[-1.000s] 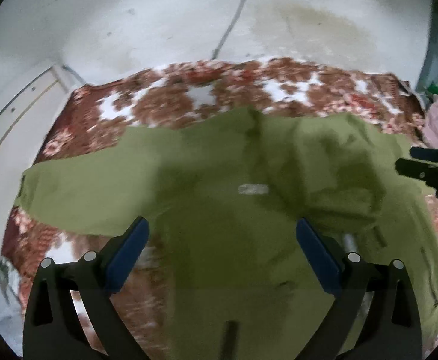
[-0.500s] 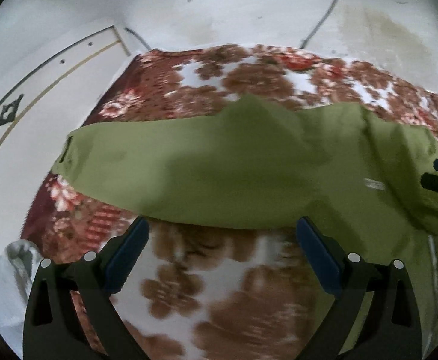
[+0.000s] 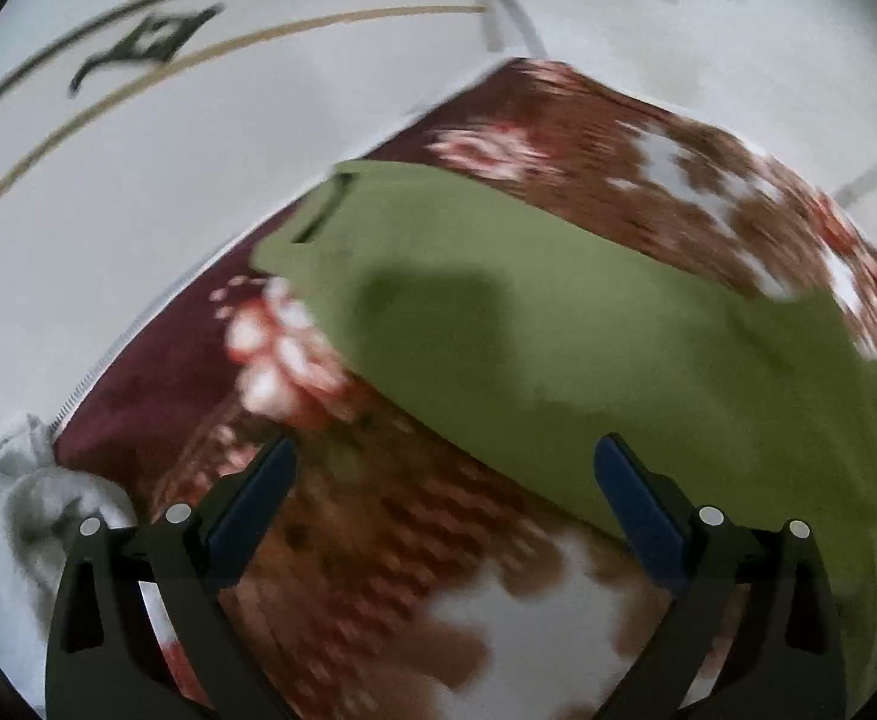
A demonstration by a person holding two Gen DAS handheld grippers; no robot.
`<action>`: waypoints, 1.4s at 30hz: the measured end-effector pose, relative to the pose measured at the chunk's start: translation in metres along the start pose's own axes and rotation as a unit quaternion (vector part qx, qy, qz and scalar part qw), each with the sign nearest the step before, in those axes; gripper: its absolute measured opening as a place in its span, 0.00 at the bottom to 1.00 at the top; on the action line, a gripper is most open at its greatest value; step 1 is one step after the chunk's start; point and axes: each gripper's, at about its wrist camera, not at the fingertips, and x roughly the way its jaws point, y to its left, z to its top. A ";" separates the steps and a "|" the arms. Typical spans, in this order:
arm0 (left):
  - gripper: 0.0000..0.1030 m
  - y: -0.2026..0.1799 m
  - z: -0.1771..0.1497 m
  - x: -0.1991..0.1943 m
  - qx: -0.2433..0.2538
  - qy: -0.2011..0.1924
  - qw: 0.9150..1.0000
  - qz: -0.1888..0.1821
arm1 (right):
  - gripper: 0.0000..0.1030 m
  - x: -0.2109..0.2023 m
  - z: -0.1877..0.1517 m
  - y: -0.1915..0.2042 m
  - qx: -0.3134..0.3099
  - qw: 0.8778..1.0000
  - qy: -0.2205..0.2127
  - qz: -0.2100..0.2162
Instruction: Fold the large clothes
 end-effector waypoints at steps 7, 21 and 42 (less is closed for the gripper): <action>0.95 0.039 0.038 0.050 -0.038 0.003 0.999 0.022 | 0.92 0.022 0.000 0.003 0.002 1.000 0.016 -0.002; 0.93 0.035 0.071 0.105 -0.026 0.018 1.000 0.005 | 0.95 0.036 -0.009 -0.001 0.018 1.000 0.023 0.004; 0.16 0.079 0.090 0.092 -0.089 0.010 0.996 -0.023 | 0.95 0.037 -0.014 0.001 0.025 0.999 0.029 -0.003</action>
